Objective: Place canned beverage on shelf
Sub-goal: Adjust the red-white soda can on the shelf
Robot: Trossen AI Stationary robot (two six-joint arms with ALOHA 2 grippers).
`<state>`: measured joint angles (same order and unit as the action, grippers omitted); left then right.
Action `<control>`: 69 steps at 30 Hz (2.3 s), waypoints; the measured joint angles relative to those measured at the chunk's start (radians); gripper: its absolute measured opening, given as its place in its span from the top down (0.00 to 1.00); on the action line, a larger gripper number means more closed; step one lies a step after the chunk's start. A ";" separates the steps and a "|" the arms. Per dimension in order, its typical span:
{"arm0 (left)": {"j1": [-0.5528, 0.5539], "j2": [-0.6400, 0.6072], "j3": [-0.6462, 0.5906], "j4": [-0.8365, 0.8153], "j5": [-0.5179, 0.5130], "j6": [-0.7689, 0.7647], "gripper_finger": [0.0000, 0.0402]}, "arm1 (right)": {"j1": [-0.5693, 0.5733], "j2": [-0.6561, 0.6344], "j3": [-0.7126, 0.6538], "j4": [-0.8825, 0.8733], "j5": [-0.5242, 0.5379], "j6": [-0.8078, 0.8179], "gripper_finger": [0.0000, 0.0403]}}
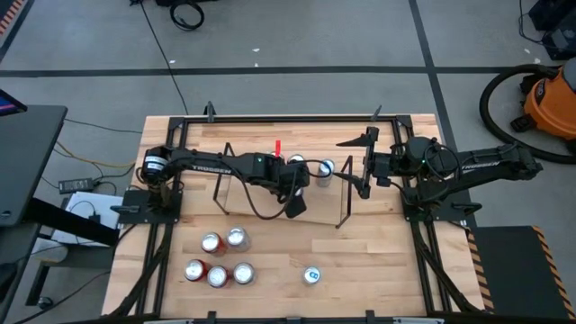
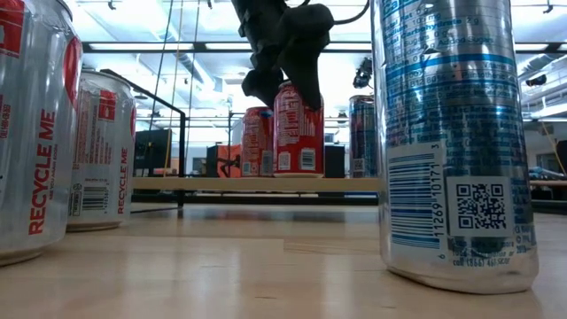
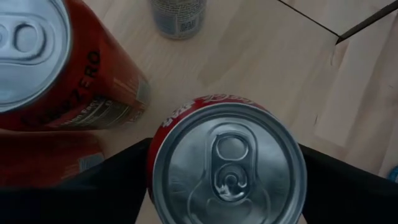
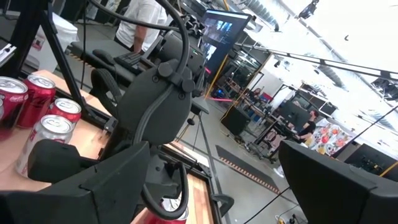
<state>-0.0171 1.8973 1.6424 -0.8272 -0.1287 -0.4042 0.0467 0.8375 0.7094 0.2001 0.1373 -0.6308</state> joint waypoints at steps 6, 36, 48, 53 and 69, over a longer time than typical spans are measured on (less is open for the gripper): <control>0.000 0.000 0.001 -0.011 0.001 -0.005 0.22 | 0.000 0.000 0.000 0.000 0.000 0.000 0.09; -0.173 -0.208 0.000 -0.501 -0.183 -0.251 0.21 | 0.000 0.000 -0.001 -0.005 -0.008 0.007 0.09; -0.165 -0.275 0.000 -0.546 -0.256 -0.257 0.21 | 0.017 0.000 -0.001 0.001 -0.004 0.003 0.09; -0.162 -0.275 0.000 -0.578 -0.276 -0.256 0.21 | 0.018 0.000 -0.001 -0.004 -0.001 0.002 0.09; -0.124 -0.275 0.000 -0.554 -0.315 -0.238 0.21 | 0.018 0.000 -0.001 -0.004 -0.001 0.000 0.09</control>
<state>-0.1406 1.6222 1.6421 -1.3811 -0.4435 -0.6417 0.0643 0.8371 0.7086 0.1963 0.1368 -0.6308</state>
